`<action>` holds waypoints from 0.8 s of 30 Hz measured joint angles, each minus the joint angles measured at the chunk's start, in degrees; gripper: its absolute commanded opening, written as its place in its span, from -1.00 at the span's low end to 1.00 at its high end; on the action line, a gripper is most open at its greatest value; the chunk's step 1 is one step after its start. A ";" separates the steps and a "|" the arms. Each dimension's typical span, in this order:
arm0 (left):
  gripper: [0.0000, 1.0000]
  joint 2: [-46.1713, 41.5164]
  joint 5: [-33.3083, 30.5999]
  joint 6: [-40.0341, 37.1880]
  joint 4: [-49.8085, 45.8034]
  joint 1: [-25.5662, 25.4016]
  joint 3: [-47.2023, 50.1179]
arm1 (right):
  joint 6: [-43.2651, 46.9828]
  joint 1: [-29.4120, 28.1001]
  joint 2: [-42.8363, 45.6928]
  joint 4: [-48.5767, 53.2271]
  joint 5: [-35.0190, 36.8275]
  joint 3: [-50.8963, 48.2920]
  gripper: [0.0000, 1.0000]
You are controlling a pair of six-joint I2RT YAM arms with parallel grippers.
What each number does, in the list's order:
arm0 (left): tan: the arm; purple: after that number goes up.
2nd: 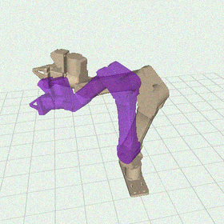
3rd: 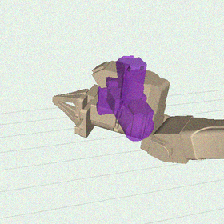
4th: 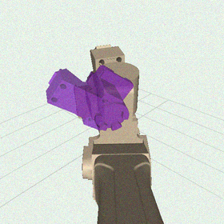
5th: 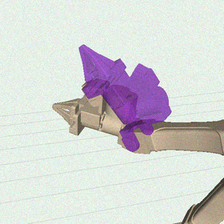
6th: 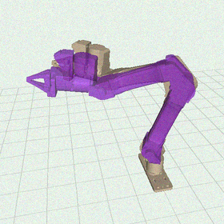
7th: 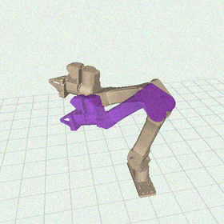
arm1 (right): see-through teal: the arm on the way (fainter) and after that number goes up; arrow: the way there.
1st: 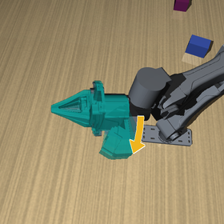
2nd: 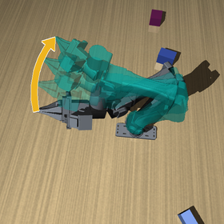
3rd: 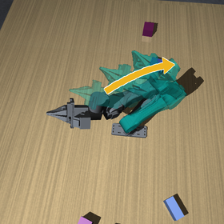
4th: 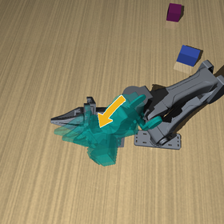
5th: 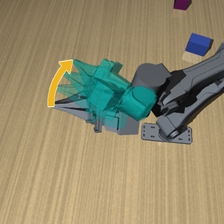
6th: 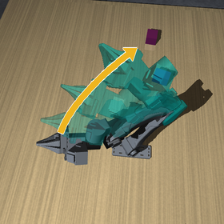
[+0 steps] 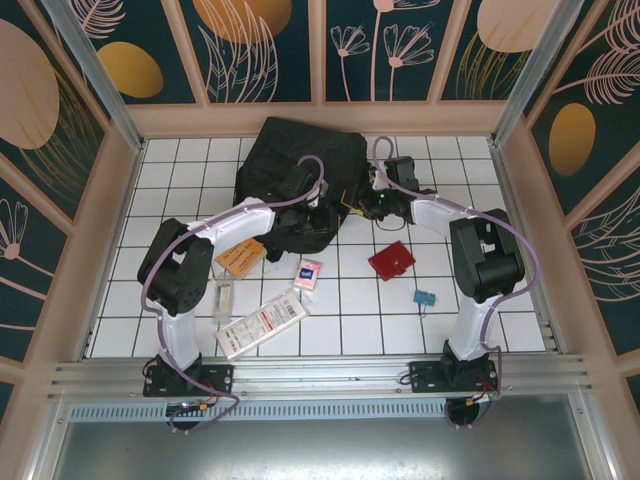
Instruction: Pack books, pencil case, and school supplies into a backpack
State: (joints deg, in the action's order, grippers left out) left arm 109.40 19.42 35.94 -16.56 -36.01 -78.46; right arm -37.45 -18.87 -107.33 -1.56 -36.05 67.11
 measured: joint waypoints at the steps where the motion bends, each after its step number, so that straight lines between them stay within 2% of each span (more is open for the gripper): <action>1: -0.25 -0.63 0.44 0.39 0.98 0.00 1.01 | -0.17 0.00 0.00 -0.04 0.00 -0.26 -0.25; 14: -0.23 -6.32 7.15 3.69 8.76 0.00 8.55 | -1.09 -0.31 1.66 -2.14 0.85 -4.20 -0.33; 24: -0.20 -9.31 11.58 5.95 16.94 -0.02 16.74 | -6.78 -0.31 9.73 -7.52 1.99 -12.09 -0.28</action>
State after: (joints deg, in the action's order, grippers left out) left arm 100.09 31.00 41.89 0.38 -36.03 -61.71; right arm -44.23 -19.18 -97.60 -9.08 -34.06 55.02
